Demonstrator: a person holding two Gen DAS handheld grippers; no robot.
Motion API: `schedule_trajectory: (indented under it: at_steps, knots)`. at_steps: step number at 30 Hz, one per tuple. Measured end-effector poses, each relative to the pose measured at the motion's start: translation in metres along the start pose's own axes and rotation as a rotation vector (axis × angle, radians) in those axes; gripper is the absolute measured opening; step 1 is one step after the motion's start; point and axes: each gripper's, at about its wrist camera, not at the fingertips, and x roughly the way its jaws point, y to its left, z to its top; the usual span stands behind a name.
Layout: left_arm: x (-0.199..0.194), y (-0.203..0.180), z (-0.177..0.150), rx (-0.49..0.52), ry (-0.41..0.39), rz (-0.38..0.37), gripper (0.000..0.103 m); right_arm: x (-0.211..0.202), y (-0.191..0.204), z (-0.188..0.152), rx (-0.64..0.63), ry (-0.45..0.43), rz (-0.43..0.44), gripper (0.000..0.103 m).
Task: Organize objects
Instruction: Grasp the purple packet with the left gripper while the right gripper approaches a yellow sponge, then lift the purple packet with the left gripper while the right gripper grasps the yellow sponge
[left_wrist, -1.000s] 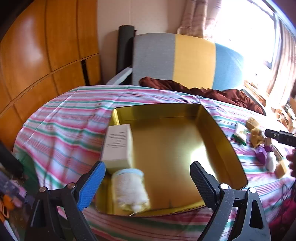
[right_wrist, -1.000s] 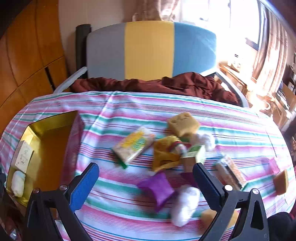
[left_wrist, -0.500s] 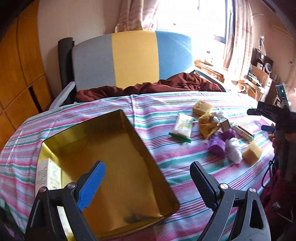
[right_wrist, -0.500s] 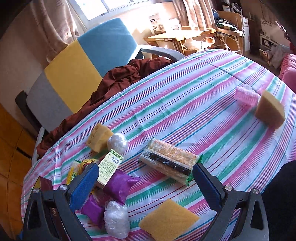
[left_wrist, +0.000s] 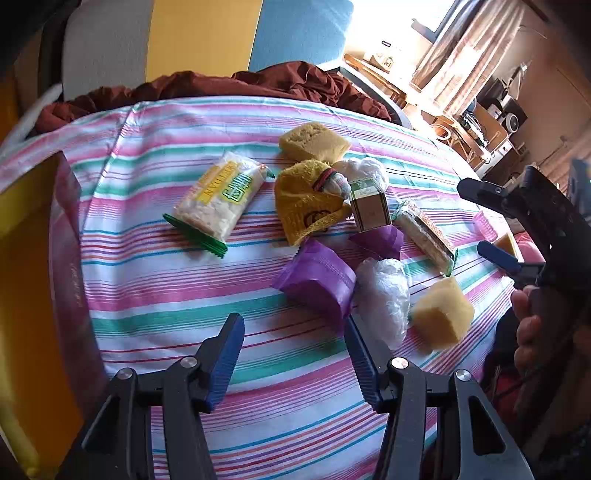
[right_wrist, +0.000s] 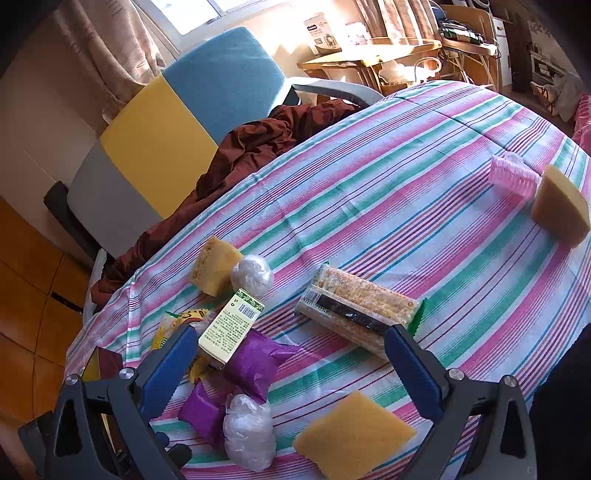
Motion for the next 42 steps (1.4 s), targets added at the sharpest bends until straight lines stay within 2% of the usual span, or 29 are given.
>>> schedule_trajectory:
  at_steps: [5,13,15,19,26,29,31,36,42]
  knots:
    - [0.022,-0.012,0.013,-0.077,0.029,-0.039,0.056,0.000,-0.003,0.001,0.017,0.001,0.020,0.103]
    - [0.050,-0.012,0.033,-0.151,0.030,-0.007,0.056,0.001,-0.003,0.001,0.019,0.005,0.027,0.103]
    - [0.052,-0.013,0.036,-0.121,0.019,0.010,0.055,0.002,-0.004,0.002,0.023,0.009,0.029,0.103]
    - [0.052,-0.014,0.033,-0.012,0.002,0.029,0.045,0.003,-0.004,0.002,0.020,0.018,0.025,0.102]
    - [0.037,-0.012,0.004,0.130,-0.055,0.068,0.042,0.006,-0.001,0.000,-0.007,0.029,0.007,0.096]
    - [0.027,-0.006,-0.015,0.155,-0.064,0.083,0.035,0.008,-0.001,0.000,-0.012,0.036,-0.001,0.094]
    - [0.022,-0.004,-0.026,0.176,-0.076,0.093,0.035,0.008,0.000,-0.001,-0.019,0.036,-0.010,0.094]
    - [0.021,0.001,-0.026,0.153,-0.068,0.075,0.034,0.009,-0.003,0.000,-0.009,0.034,-0.025,0.090]
    - [0.020,-0.001,-0.030,0.170,-0.089,0.077,0.034,0.018,-0.007,-0.009,0.016,0.132,-0.031,0.090]
